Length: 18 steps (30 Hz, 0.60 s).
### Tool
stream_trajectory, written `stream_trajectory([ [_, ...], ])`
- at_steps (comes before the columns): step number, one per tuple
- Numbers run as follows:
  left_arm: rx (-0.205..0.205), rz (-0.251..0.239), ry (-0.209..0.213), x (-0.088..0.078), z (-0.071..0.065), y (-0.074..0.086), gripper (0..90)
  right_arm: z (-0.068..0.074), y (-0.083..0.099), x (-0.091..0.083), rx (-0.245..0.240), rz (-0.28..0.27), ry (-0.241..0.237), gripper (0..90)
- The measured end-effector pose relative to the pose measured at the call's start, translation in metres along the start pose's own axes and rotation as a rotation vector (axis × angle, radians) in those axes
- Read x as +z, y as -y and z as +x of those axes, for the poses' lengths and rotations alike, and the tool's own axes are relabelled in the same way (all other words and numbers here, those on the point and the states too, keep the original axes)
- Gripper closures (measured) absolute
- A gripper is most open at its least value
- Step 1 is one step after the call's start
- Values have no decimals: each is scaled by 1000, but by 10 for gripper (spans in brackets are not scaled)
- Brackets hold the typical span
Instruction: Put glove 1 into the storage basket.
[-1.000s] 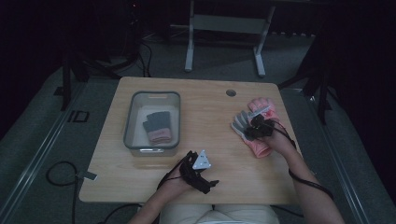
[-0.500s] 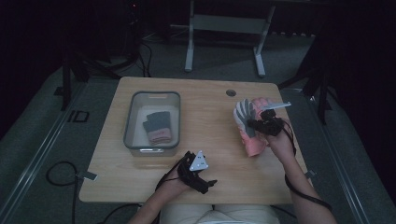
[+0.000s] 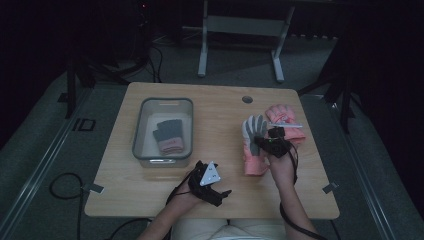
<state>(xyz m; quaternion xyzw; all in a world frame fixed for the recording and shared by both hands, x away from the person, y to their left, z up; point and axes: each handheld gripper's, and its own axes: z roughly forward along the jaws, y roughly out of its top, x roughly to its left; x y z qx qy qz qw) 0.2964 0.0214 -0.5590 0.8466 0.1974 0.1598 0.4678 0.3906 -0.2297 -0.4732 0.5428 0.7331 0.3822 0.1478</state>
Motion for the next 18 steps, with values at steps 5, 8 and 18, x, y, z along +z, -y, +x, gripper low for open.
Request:
stream_trajectory([
  [5, 20, 8, -6, 0, -1, 2, 19, 3, 3, 20, -3, 26, 32, 889],
  [8, 11, 10, -4, 1, 0, 3, 18, 3, 2, 28, 6, 42, 44, 889],
  [18, 15, 17, -9, 0, -1, 6, 19, 2, 13, 71, 35, 128, 32, 870],
])
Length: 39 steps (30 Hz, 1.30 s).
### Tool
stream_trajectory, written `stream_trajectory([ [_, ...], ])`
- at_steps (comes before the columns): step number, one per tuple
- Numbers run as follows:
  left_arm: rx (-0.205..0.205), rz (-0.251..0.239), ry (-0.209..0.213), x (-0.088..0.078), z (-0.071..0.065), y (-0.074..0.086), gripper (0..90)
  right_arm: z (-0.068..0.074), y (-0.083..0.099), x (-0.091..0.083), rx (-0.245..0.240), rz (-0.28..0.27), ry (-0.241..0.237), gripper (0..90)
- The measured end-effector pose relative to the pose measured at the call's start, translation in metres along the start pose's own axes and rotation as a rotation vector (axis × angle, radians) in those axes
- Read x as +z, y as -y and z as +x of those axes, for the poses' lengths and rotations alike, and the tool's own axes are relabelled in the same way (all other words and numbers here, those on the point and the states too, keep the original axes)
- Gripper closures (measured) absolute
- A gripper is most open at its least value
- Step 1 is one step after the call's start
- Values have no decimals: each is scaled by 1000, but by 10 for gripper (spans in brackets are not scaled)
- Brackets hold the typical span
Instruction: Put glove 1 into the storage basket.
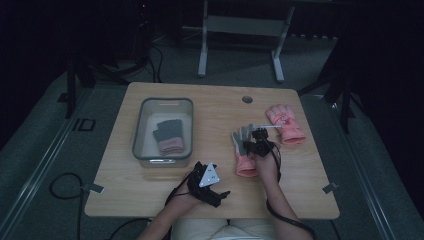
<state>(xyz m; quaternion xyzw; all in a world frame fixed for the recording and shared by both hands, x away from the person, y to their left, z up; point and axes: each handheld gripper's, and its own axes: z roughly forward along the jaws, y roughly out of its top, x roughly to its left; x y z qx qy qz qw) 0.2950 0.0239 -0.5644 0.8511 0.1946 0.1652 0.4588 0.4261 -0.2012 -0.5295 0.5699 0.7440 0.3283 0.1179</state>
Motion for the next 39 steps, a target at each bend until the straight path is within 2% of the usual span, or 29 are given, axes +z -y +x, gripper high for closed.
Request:
stream_trajectory([
  [1, -1, -3, -1, 0, 0, 1, 18, -1, 3, 2, 16, -11, -5, 864],
  [5, 1, 1, 0, 1, 0, 1, 18, -2, 2, -1, 15, -14, -11, 834],
  [7, -4, -4, 1, 0, 0, 1, 18, -1, -1, -14, 8, -38, -32, 766],
  [10, -5, -12, -3, -1, 1, 2, 18, -3, -3, -32, -35, -79, -51, 730],
  [11, -5, -12, -3, -1, 1, 2, 18, -3, -3, -32, -35, -79, -51, 730],
  [13, -8, -10, -1, -1, 1, 2, 19, -13, -7, -51, -77, -130, -48, 717],
  [15, -7, -8, 1, -1, 1, 2, 19, -22, -11, -60, -101, -157, -29, 715],
  [16, -7, -8, 1, -1, 1, 2, 19, -22, -11, -60, -101, -157, -29, 715],
  [17, -8, -8, 0, 0, 1, 2, 19, -38, -15, -69, -136, -187, -13, 714],
  [19, -3, -6, 1, 0, 0, 2, 19, -51, -16, -73, -151, -201, -10, 710],
  [21, 0, -5, 1, 0, 0, 1, 19, -66, -15, -75, -160, -200, 15, 708],
  [23, -4, -2, 2, 0, 1, 1, 19, -81, -15, -77, -155, -204, 42, 706],
  [24, -4, -2, 2, 0, 1, 1, 19, -81, -15, -77, -155, -204, 42, 706],
  [25, -8, -1, 5, 0, 1, 1, 21, -96, -17, -79, -147, -209, 54, 705],
  [29, -14, 2, 7, 0, 2, 1, 25, -123, -25, -77, -142, -207, 69, 698],
  [30, -14, 2, 7, 0, 2, 1, 25, -123, -25, -77, -142, -207, 69, 698],
  [31, -14, 2, 7, 0, 2, 1, 25, -134, -28, -75, -150, -201, 95, 698],
  [34, -15, 4, 8, 0, 2, 1, 25, -146, -33, -73, -151, -200, 120, 670],
  [36, -17, 8, 12, 0, 3, 1, 25, -150, -35, -72, -136, -204, 137, 662],
  [37, -14, 3, 12, 0, 2, 1, 25, -156, -38, -71, -113, -207, 145, 653],
  [39, -15, -1, 12, 0, 2, 2, 25, -159, -40, -69, -116, -202, 155, 650],
])
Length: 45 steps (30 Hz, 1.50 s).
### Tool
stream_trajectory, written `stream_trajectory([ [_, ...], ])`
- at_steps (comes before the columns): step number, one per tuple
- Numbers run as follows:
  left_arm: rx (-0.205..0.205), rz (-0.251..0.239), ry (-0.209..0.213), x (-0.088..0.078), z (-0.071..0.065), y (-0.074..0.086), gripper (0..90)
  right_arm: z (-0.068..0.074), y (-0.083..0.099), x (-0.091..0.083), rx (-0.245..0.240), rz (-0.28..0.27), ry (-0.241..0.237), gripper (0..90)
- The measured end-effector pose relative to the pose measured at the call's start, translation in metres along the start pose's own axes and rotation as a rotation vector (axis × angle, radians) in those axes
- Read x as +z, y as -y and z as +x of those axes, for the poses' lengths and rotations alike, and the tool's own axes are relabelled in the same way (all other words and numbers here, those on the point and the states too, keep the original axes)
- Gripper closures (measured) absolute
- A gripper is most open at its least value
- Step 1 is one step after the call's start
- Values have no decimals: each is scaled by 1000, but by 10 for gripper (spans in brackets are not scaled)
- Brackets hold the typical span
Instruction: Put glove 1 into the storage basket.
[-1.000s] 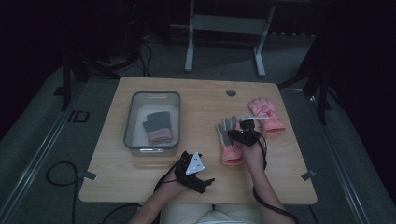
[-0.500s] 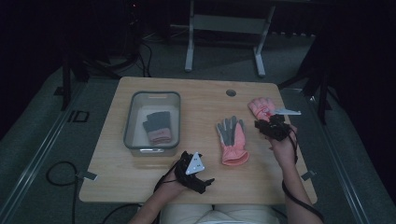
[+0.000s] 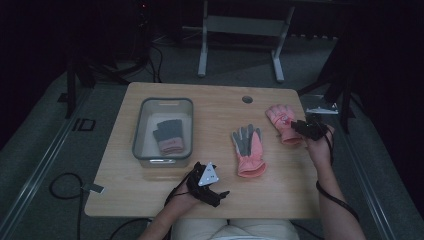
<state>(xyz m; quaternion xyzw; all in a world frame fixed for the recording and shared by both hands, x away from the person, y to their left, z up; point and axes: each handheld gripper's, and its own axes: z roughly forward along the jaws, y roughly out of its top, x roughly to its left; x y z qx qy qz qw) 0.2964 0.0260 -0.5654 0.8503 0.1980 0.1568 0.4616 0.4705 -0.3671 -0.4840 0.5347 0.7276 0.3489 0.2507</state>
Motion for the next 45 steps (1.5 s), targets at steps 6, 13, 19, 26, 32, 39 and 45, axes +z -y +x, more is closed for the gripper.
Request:
stream_trajectory([
  [6, -3, 3, 3, 0, 0, 0, 26, -8, -9, 9, -9, 5, 26, 641],
  [13, 0, 8, 3, 1, 0, 0, 25, -9, -19, 28, -27, 39, 32, 655],
  [19, -6, 10, 8, 1, 1, 0, 26, -5, -25, 51, -72, 99, 22, 649],
  [26, 3, 6, 7, 0, 0, 0, 26, 2, -13, 73, -146, 147, 70, 633],
  [32, -10, 2, 12, 0, 1, 0, 25, 1, -9, 79, -149, 152, 76, 742],
  [39, -13, 3, 15, 0, 2, 0, 25, -5, -12, 83, -103, 184, 39, 842],
  [45, -6, 8, 11, 0, 1, 0, 25, -1, -17, 72, -64, 154, 72, 886],
])
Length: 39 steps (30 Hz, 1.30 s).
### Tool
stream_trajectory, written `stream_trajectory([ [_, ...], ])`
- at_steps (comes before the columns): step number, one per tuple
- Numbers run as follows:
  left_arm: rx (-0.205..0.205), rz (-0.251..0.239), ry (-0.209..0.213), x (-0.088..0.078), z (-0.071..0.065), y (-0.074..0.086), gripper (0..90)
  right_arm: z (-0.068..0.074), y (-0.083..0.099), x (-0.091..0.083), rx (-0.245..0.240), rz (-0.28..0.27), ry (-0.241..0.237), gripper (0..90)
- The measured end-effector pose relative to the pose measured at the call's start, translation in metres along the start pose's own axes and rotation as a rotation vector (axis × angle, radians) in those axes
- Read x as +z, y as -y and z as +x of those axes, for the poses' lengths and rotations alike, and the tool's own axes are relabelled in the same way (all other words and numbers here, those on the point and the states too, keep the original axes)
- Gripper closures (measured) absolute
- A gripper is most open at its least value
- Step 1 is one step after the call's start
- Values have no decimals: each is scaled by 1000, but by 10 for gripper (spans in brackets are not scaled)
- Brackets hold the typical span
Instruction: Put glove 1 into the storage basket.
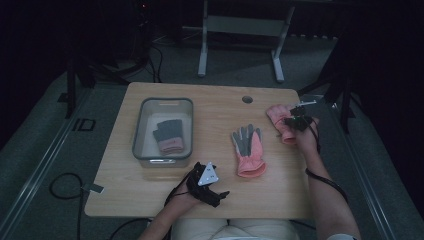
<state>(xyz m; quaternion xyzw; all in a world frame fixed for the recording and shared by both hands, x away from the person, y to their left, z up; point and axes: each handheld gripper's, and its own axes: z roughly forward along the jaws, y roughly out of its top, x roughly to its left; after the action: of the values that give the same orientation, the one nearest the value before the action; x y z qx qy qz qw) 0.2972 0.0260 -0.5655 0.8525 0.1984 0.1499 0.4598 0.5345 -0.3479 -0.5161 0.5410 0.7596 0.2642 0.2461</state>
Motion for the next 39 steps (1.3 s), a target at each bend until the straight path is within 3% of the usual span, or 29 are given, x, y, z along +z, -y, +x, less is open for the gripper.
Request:
stream_trajectory([
  [6, -4, -8, -5, -1, 0, 0, 23, 5, 1, -28, 35, -50, 24, 886],
  [10, -3, -7, -3, 0, 0, 0, 23, 13, 3, -58, 62, -107, 32, 886],
  [14, 6, 0, -1, 0, -1, 0, 23, 20, 8, -95, 124, -168, 18, 886],
  [20, 17, -2, -25, 0, -3, 0, 23, 30, 24, -130, 165, -193, 36, 886],
  [30, 10, -3, -20, 0, -2, 0, 20, 41, 57, -149, 274, -209, 15, 886],
  [37, 24, 5, -19, 1, -3, 0, 20, 45, 71, -148, 298, -194, 11, 886],
  [39, 24, 7, -20, 1, -3, 0, 20, 45, 77, -148, 295, -193, 40, 886],
])
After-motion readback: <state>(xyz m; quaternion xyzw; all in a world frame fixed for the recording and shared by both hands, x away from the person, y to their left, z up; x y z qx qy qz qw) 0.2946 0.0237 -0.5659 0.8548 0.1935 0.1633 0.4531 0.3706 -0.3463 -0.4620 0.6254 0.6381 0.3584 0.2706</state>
